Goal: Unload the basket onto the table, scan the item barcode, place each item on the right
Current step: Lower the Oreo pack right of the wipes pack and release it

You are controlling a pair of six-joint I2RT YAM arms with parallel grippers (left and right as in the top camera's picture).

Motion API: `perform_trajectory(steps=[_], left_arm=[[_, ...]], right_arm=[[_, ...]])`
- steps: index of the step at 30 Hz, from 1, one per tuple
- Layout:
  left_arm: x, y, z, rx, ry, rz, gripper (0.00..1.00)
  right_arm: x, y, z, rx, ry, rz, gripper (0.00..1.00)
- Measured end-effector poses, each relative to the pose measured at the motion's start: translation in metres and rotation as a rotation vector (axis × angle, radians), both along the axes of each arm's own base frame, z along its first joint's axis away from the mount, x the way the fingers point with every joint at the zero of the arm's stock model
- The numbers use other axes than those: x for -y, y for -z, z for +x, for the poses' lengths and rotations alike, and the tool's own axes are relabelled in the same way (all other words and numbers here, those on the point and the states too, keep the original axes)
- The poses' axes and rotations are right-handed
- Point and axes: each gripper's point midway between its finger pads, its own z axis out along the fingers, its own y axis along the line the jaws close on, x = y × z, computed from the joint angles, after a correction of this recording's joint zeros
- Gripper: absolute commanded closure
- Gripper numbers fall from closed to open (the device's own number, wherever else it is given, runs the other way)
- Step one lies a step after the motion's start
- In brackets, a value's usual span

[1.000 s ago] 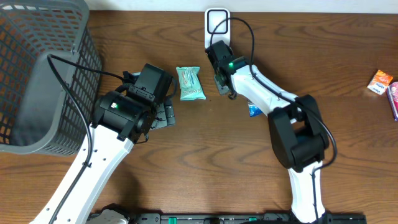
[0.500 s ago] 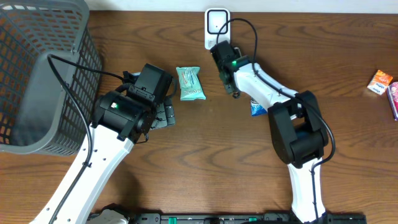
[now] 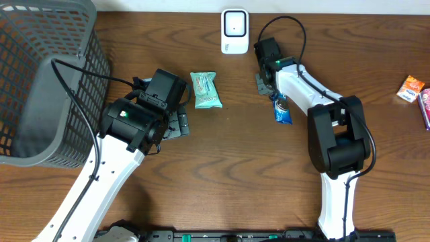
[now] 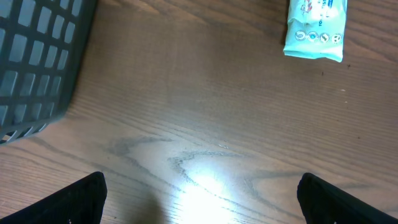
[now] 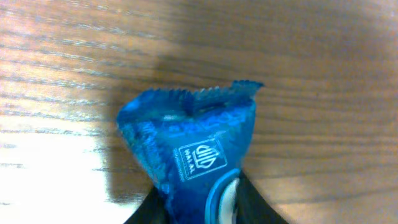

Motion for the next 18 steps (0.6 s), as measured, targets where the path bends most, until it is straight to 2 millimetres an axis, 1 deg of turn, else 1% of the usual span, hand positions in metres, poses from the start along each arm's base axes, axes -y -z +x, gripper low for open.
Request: perform_trajectory(steps=[5,9,12,14,16,18], left_arm=[[0.000,0.000,0.000,0.000,0.000,0.000,0.02],[0.000,0.000,0.000,0.000,0.000,0.000,0.02],[0.000,0.000,0.000,0.000,0.000,0.000,0.02],[0.000,0.000,0.000,0.000,0.000,0.000,0.02],[0.000,0.000,0.000,0.000,0.000,0.000,0.02],[0.000,0.000,0.000,0.000,0.000,0.000,0.02]], right_arm=[[0.000,-0.003,-0.001,-0.020,0.005,0.033,0.99],[-0.005,-0.007,-0.009,-0.096,0.013,0.117,0.99],[-0.018,-0.012,-0.016,-0.175,0.006,0.238,0.99],[-0.031,-0.017,-0.019,-0.226,-0.005,0.349,0.99],[-0.046,-0.025,-0.018,-0.249,-0.025,0.465,0.99],[-0.062,-0.036,-0.017,-0.267,-0.052,0.612,0.99]])
